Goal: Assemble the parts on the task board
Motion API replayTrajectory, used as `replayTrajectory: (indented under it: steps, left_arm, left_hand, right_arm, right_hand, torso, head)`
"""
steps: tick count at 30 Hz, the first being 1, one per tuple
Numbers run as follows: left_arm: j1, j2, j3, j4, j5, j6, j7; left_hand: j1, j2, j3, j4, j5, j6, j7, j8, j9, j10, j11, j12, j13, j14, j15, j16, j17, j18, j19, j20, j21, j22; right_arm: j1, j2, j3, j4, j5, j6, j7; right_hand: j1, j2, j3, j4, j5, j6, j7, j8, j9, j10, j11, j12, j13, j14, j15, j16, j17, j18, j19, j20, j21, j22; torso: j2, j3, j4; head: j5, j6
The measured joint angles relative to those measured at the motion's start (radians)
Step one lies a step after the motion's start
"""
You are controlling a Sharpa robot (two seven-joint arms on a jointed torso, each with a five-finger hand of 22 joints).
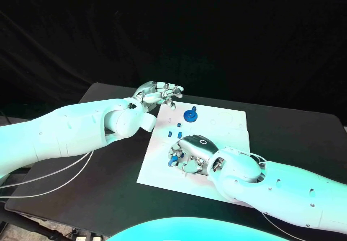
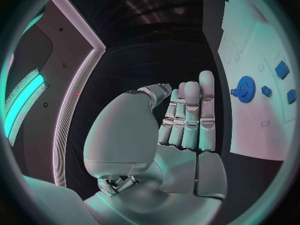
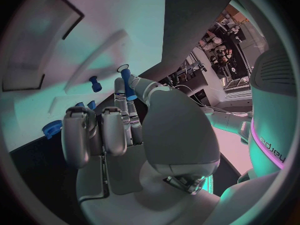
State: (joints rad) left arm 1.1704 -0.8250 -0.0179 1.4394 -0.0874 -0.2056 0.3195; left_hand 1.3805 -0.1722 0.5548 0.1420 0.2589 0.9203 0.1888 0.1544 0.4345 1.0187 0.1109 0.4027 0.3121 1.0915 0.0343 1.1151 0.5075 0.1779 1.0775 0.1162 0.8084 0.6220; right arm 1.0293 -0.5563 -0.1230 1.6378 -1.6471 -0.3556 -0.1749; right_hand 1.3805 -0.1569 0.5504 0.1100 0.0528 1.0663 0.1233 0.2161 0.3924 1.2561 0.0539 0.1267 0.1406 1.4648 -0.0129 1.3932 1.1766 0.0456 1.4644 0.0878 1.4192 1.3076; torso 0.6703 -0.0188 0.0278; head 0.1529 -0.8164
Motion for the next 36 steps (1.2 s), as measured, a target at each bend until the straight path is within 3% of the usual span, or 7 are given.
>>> replayTrajectory:
  steps: [16, 20, 22, 25, 36]
  left_arm:
    - [0.000, 0.000, 0.000, -0.001, 0.000, 0.001, -0.001]
    - [0.000, -0.001, 0.000, -0.001, 0.000, 0.001, -0.001]
    - [0.000, -0.001, 0.000, -0.001, 0.000, 0.001, -0.001]
    - [0.000, -0.001, 0.000, -0.001, 0.000, 0.001, -0.001]
    - [0.000, -0.001, 0.000, -0.001, 0.000, 0.001, -0.002]
  left_hand:
    - [0.000, 0.000, 0.003, 0.003, 0.000, -0.004, -0.004, 0.004, 0.000, -0.009, -0.002, 0.004, 0.001, 0.000, 0.000, 0.000, 0.000, 0.000, 0.000, 0.000, -0.005, -0.002]
    - [0.000, 0.000, 0.003, 0.003, 0.000, -0.004, -0.004, 0.004, 0.000, -0.009, -0.002, 0.004, 0.001, 0.000, 0.000, 0.000, 0.000, 0.000, 0.000, 0.000, -0.005, -0.002]
    - [0.000, 0.000, 0.003, 0.003, 0.000, -0.004, -0.004, 0.004, 0.000, -0.009, -0.002, 0.004, 0.001, 0.000, 0.000, 0.000, 0.000, 0.000, 0.000, 0.000, -0.005, -0.002]
    - [0.000, 0.000, 0.003, 0.003, 0.000, -0.004, -0.004, 0.004, 0.000, -0.009, -0.002, 0.004, 0.001, 0.000, 0.000, 0.000, 0.000, 0.000, 0.000, 0.000, -0.005, -0.002]
    - [0.000, 0.000, 0.003, 0.003, 0.000, -0.004, -0.004, 0.004, 0.000, -0.009, -0.002, 0.004, 0.001, 0.000, 0.000, 0.000, 0.000, 0.000, 0.000, 0.000, -0.005, -0.001]
  right_arm:
    - [-0.002, 0.003, 0.001, -0.004, -0.032, 0.030, -0.011]
    - [-0.002, 0.009, 0.000, -0.005, -0.050, 0.037, -0.018]
    - [-0.002, 0.012, 0.000, -0.005, -0.058, 0.039, -0.021]
    - [-0.005, 0.017, -0.002, -0.005, -0.069, 0.041, -0.025]
    - [-0.008, 0.019, -0.003, -0.001, -0.090, 0.040, -0.036]
  right_hand:
    - [0.000, 0.000, 0.000, 0.000, 0.000, 0.000, 0.000, -0.005, 0.000, 0.000, 0.000, -0.005, 0.000, 0.000, 0.000, 0.000, 0.000, 0.000, 0.000, 0.000, 0.000, 0.000]
    - [-0.010, -0.011, 0.000, 0.000, 0.000, 0.000, 0.000, -0.003, 0.016, 0.000, 0.000, -0.012, 0.000, 0.000, 0.000, 0.000, -0.002, 0.000, 0.000, 0.000, 0.000, 0.000]
    - [-0.023, -0.023, 0.000, 0.000, 0.000, -0.015, 0.011, -0.002, 0.022, 0.001, 0.003, -0.017, 0.001, 0.000, 0.000, 0.000, -0.002, 0.000, 0.000, 0.000, -0.002, 0.000]
    - [-0.050, -0.034, -0.003, 0.003, 0.006, -0.058, 0.021, -0.031, 0.015, -0.002, 0.012, -0.023, 0.004, 0.000, 0.000, 0.000, -0.002, 0.000, 0.000, 0.000, -0.004, 0.000]
    - [-0.078, -0.062, -0.018, 0.018, 0.006, -0.120, 0.016, -0.070, -0.001, 0.001, 0.015, -0.023, 0.016, 0.000, 0.000, 0.000, -0.001, 0.000, 0.000, 0.000, -0.004, 0.000]
  torso:
    - [0.000, 0.0002, 0.0002]
    - [0.000, 0.0000, 0.0002]
    - [0.000, -0.0003, 0.0002]
    - [0.000, -0.0005, 0.0002]
    - [-0.001, -0.0009, 0.0007]
  head:
    - [0.000, -0.004]
    - [0.000, -0.004]
    - [-0.001, -0.005]
    - [-0.002, -0.005]
    - [-0.005, -0.003]
